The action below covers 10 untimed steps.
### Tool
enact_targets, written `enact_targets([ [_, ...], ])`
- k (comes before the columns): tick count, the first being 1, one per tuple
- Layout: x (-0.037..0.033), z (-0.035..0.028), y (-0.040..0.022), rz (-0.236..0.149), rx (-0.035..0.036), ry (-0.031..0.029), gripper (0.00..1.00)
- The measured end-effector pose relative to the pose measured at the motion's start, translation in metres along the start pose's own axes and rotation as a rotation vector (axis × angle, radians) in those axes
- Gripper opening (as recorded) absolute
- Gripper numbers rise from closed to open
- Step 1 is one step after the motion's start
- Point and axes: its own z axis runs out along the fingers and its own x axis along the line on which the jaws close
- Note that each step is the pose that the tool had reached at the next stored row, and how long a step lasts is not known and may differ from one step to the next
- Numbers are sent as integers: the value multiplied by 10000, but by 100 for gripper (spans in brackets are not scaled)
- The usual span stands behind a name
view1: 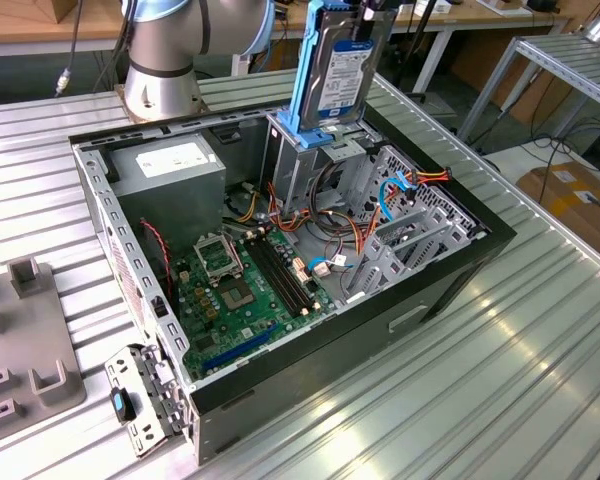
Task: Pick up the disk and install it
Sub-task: 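Pick up the disk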
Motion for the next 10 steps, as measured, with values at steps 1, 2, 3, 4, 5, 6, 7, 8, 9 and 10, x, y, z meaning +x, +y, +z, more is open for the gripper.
enact_targets([
  [1,29,1,-1,0,0,4,35],
  [2,51,2,-2,0,0,6,35],
  [3,65,3,-2,0,0,5,35],
  [4,83,3,-3,0,0,6,35],
  [5,122,6,-5,0,0,7,35],
  [6,156,9,-6,0,0,7,35],
  [7,174,10,-7,0,0,8,35],
  [8,188,12,-7,0,0,7,35],
  [9,223,15,-8,0,0,7,35],
  [10,241,17,-9,-1,0,7,35],
])
